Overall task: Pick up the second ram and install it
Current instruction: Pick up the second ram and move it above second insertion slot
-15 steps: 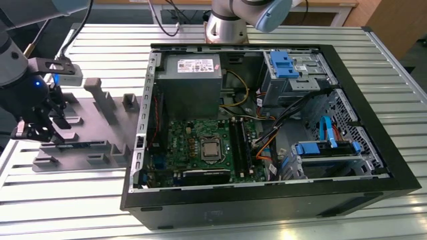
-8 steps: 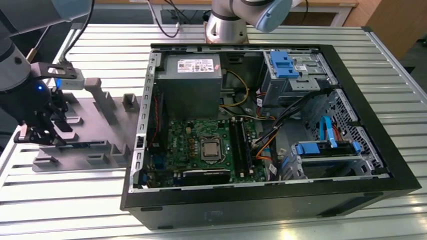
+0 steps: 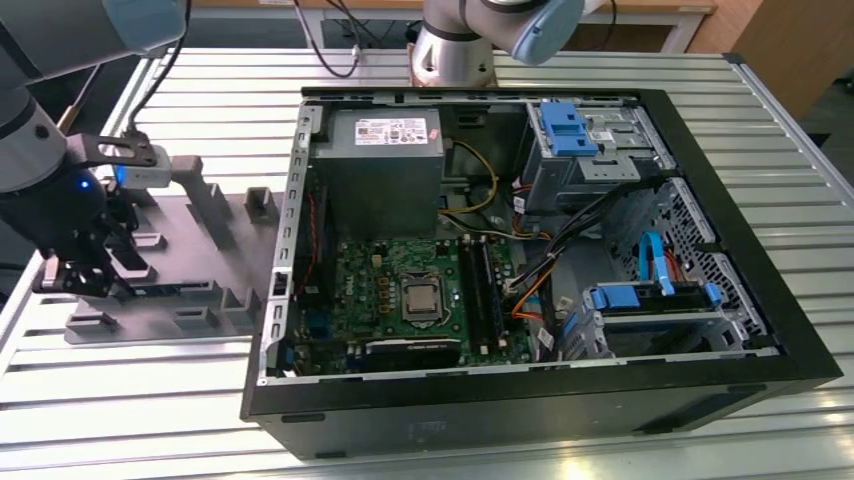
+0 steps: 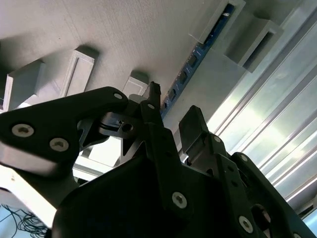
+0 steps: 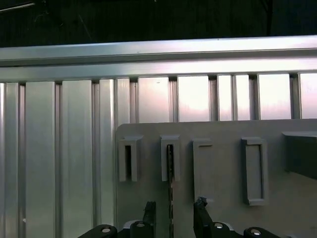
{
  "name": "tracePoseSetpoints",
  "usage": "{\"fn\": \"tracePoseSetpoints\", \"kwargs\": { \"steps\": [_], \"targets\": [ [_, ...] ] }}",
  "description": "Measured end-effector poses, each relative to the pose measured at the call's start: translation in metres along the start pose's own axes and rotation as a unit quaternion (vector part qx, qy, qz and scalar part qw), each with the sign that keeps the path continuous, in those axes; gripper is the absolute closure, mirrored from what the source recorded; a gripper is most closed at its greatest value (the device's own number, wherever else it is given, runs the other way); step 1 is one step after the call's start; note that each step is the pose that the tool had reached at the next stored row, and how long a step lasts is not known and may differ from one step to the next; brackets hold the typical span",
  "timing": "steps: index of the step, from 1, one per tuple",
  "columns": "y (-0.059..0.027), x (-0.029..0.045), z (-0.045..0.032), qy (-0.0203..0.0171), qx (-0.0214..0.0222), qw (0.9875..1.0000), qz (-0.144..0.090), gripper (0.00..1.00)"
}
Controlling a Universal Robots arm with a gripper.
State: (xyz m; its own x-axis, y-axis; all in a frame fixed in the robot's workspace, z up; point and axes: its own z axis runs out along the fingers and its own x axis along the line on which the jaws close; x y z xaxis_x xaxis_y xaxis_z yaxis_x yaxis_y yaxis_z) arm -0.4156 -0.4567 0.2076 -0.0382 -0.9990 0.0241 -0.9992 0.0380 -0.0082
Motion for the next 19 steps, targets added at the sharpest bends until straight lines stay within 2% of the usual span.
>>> {"fn": "tracePoseSetpoints", "kwargs": {
  "steps": [6,14,19],
  "targets": [
    [-0.0001,0.0008,0.0056,0.0022,0.0036,1.0000,0.000,0.57],
    [-0.0001,0.0013,0.0118,0.0049,0.0115,0.9999,0.000,0.57],
    [0.0001,0.0013,0.0152,0.0050,0.0115,0.9999,0.000,0.57]
  ]
}}
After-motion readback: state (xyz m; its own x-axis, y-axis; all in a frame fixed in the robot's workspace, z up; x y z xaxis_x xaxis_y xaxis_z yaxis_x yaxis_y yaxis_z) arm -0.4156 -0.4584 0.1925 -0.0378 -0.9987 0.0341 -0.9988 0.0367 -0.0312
